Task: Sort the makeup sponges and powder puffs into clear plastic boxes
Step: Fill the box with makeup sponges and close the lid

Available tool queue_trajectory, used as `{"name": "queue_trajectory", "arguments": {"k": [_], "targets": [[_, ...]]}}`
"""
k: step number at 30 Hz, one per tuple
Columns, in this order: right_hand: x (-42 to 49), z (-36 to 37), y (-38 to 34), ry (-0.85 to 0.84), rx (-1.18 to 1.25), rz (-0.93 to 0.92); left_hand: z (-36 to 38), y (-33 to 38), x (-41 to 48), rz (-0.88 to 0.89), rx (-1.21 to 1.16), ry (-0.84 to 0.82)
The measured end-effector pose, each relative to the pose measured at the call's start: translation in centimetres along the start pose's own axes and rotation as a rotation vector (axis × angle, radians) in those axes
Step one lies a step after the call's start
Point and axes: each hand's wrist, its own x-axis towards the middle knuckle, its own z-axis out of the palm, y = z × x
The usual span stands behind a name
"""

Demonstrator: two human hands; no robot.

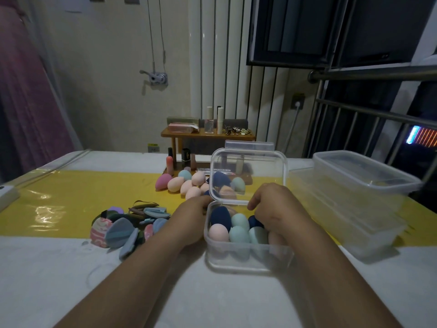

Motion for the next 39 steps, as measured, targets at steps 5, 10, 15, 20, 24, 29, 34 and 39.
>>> {"name": "queue_trajectory", "arguments": {"k": [5, 10, 15, 20, 24, 29, 34, 39], "targets": [[-0.2, 0.0, 0.3, 0.008, 0.04, -0.012, 0.5, -0.3, 0.2, 0.034, -0.04, 0.005], [-0.5, -0.2, 0.2, 0.008, 0.052, -0.01, 0.9, -0.1, 0.1, 0.034, -0.004, 0.086], [-0.7, -0.3, 0.1, -0.003, 0.056, -0.001, 1.1, 0.3, -0.1, -0.016, 0.041, 0.119], [-0.7, -0.3, 0.2, 0.002, 0.069, -0.019, 0.6, 0.3, -0.3, -0.114, 0.089, 0.196], [-0.8, -0.4, 0.2, 0.003, 0.076, -0.027, -0.7, 0.7, -0.3, -0.173, 0.126, 0.262], [-0.8, -0.1, 0.2, 0.063, 0.104, -0.053, -3.0, 0.7, -1.2, -0.231, 0.086, 0.291], [-0.4, 0.6, 0.2, 0.214, 0.189, -0.183, -4.3, 1.2, -1.9, -0.174, -0.135, 0.342], [-0.7, 1.5, -0.8, 0.217, 0.468, -0.423, -3.8, 2.6, -2.4, -0.095, -0.384, 0.266]]}}
